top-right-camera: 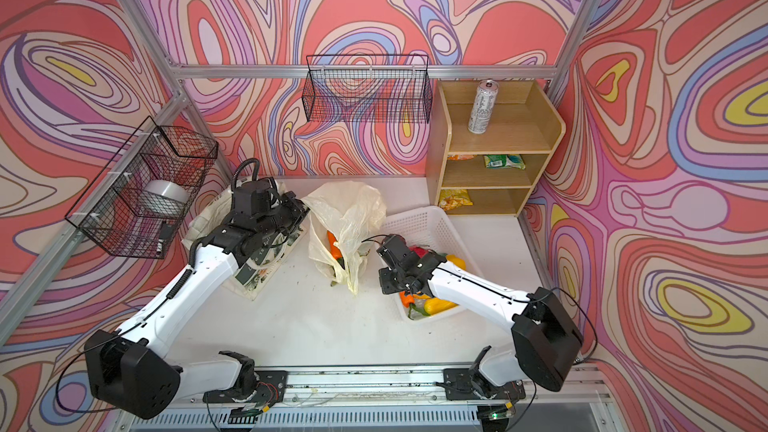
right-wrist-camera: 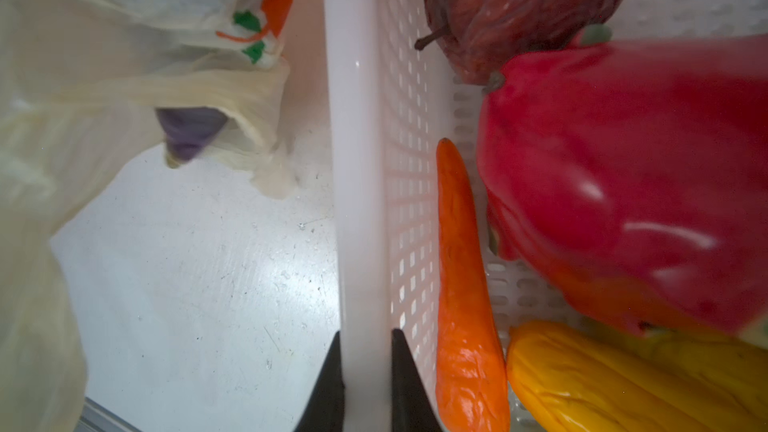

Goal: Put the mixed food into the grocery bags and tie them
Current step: 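Move the open right gripper back into the basket beside the carrot, then move the right gripper toward the cream bag handles while the left gripper opens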

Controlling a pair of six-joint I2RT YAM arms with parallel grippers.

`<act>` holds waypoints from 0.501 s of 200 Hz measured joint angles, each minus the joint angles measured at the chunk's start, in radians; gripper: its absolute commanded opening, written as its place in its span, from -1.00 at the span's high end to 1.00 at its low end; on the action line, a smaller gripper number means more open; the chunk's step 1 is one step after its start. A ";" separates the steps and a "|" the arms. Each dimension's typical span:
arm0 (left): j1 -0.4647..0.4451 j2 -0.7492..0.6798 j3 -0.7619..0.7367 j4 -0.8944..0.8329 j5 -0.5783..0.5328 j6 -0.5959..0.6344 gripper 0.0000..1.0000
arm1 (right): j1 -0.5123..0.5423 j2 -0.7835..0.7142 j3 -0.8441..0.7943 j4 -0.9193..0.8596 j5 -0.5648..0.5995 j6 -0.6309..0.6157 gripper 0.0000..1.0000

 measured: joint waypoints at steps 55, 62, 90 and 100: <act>0.000 0.006 0.000 0.012 0.008 -0.003 1.00 | -0.081 -0.029 0.034 -0.086 -0.098 0.043 -0.31; 0.000 0.009 -0.002 0.018 0.009 -0.005 1.00 | -0.080 -0.042 0.051 -0.095 -0.114 0.041 -0.29; 0.000 0.023 -0.013 0.026 0.014 -0.009 1.00 | -0.079 -0.116 0.109 -0.105 -0.164 0.029 -0.21; 0.000 0.027 -0.017 0.026 0.014 -0.009 1.00 | -0.079 -0.139 0.125 -0.106 -0.185 0.021 -0.18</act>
